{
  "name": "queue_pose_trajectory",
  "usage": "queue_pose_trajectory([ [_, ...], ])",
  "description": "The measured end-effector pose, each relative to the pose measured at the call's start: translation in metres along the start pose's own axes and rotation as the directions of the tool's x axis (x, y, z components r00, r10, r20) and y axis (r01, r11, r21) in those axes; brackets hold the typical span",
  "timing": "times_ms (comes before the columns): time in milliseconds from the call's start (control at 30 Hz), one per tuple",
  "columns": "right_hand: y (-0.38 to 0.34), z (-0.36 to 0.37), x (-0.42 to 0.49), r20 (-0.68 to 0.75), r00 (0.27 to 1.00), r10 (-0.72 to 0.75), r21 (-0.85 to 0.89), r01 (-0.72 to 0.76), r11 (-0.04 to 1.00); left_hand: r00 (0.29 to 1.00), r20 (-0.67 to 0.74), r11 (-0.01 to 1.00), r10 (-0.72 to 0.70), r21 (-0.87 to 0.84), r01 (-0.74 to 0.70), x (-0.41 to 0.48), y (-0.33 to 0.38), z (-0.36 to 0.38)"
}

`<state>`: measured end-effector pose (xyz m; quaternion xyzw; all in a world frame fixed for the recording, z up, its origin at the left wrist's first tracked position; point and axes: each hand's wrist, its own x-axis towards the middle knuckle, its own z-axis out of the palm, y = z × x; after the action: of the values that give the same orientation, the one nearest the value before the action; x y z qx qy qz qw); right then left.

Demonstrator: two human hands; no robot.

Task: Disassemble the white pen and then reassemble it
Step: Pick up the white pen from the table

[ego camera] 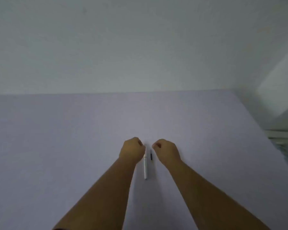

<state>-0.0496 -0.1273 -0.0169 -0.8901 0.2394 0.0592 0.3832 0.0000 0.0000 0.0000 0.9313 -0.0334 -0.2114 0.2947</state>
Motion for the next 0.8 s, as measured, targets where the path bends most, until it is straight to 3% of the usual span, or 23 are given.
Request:
queue_pose_trajectory([
  [300, 0.017, 0.023, 0.006, 0.000, 0.998, 0.069, -0.003, -0.069, 0.998, 0.992, 0.057, 0.992, -0.116, -0.038, 0.119, -0.001, -0.023, 0.051],
  [500, 0.010, 0.025, 0.007, 0.022, 0.997, 0.080, -0.007, -0.079, 0.997, 0.997, 0.006, 0.963, -0.070, -0.260, 0.070, -0.007, -0.031, 0.053],
  [667, -0.005, 0.020, 0.011, 0.018, 0.991, 0.132, 0.177, -0.133, 0.975, 1.000, -0.006, 0.919, -0.026, -0.394, 0.021, -0.015, -0.024, 0.046],
  [800, -0.010, 0.014, 0.011, 0.078, 0.991, 0.111, 0.285, -0.129, 0.950, 0.994, 0.106, 0.932, -0.006, -0.361, 0.044, -0.012, -0.025, 0.039],
])
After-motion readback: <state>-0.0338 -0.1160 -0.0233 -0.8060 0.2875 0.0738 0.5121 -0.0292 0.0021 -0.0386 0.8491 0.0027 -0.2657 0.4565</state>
